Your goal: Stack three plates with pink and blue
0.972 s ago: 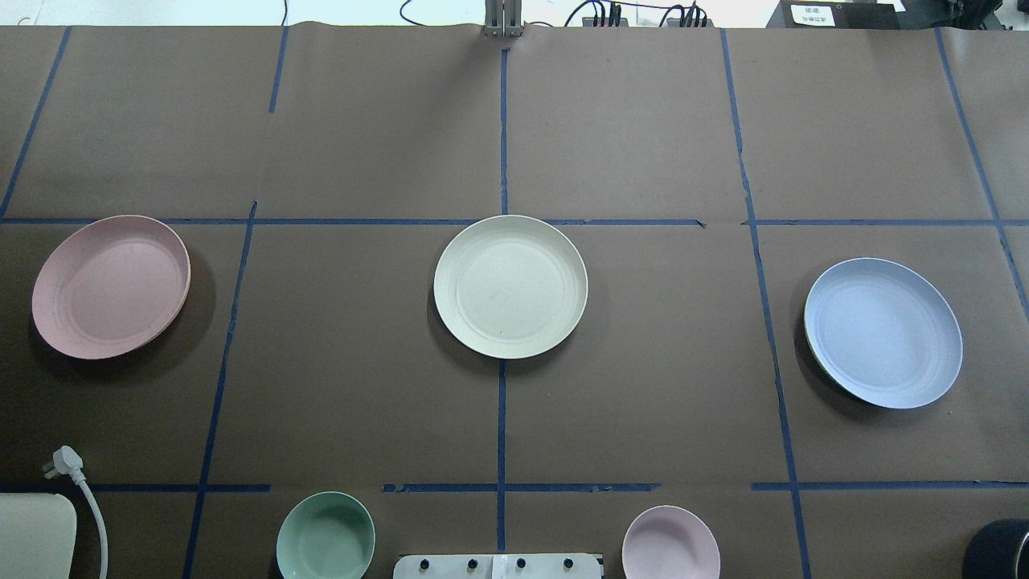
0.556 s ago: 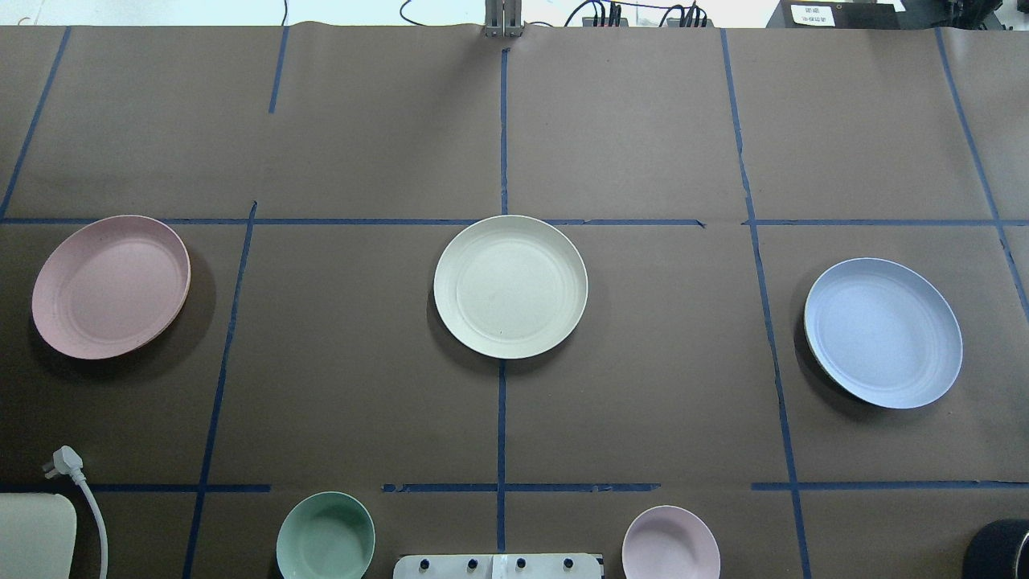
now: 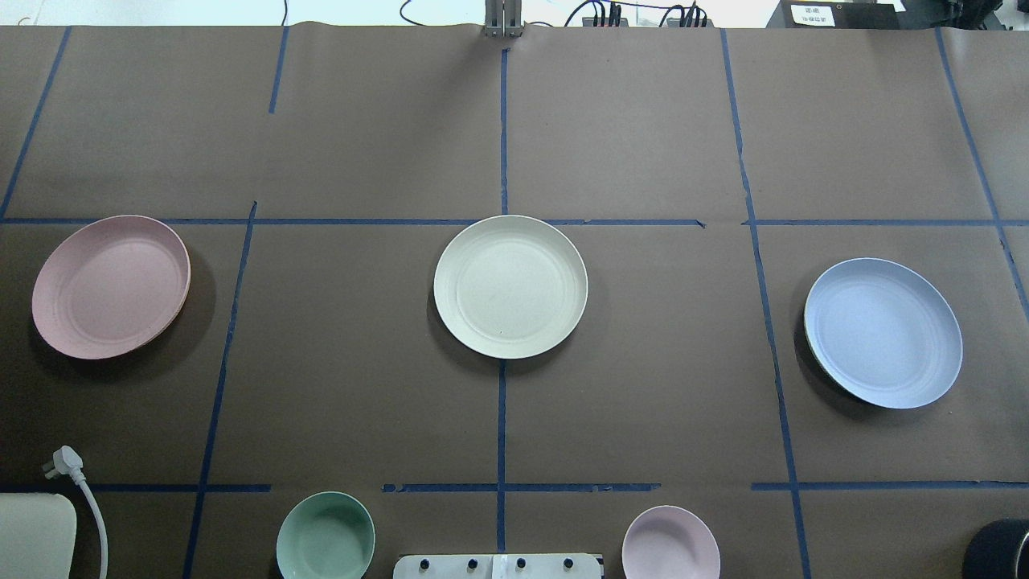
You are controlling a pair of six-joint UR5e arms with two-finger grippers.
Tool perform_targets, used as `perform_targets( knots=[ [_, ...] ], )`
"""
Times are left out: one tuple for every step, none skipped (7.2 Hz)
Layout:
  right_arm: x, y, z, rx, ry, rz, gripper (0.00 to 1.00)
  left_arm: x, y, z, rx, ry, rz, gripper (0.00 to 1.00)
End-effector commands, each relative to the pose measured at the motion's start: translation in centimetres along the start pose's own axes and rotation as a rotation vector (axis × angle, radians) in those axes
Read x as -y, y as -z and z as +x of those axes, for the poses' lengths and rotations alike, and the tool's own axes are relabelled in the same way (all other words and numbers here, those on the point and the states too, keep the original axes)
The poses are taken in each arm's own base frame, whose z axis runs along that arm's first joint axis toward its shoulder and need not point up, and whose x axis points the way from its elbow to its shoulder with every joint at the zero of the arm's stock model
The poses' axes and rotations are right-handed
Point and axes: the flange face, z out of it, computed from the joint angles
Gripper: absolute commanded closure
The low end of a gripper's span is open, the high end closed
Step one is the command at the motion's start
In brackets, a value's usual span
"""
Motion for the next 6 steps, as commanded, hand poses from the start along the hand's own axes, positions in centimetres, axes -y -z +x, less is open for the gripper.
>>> perform_targets(
  knots=[
    [0.0, -0.2, -0.3, 0.000, 0.005, -0.005, 0.00, 0.6, -6.3, 4.0, -0.032, 0.138, -0.019, 0.00],
    [0.0, -0.2, -0.3, 0.000, 0.005, -0.005, 0.00, -0.4, -9.0, 5.6, -0.049, 0.244, -0.010, 0.00],
    [0.0, -0.3, -0.2, 0.001, 0.003, -0.007, 0.00, -0.8, -11.3, 6.9, -0.080, 0.325, 0.015, 0.00],
    [0.0, -0.3, -0.3, 0.001, 0.004, -0.008, 0.00, -1.5, -14.7, 8.6, -0.110, 0.381, 0.012, 0.00],
    [0.0, -0.4, -0.2, 0.001, 0.002, -0.010, 0.00, -2.3, -16.7, 9.1, -0.133, 0.394, 0.016, 0.00],
    [0.0, -0.6, -0.2, 0.001, 0.003, -0.012, 0.00, -2.8, -17.9, 9.7, -0.142, 0.389, 0.002, 0.00]
  ],
)
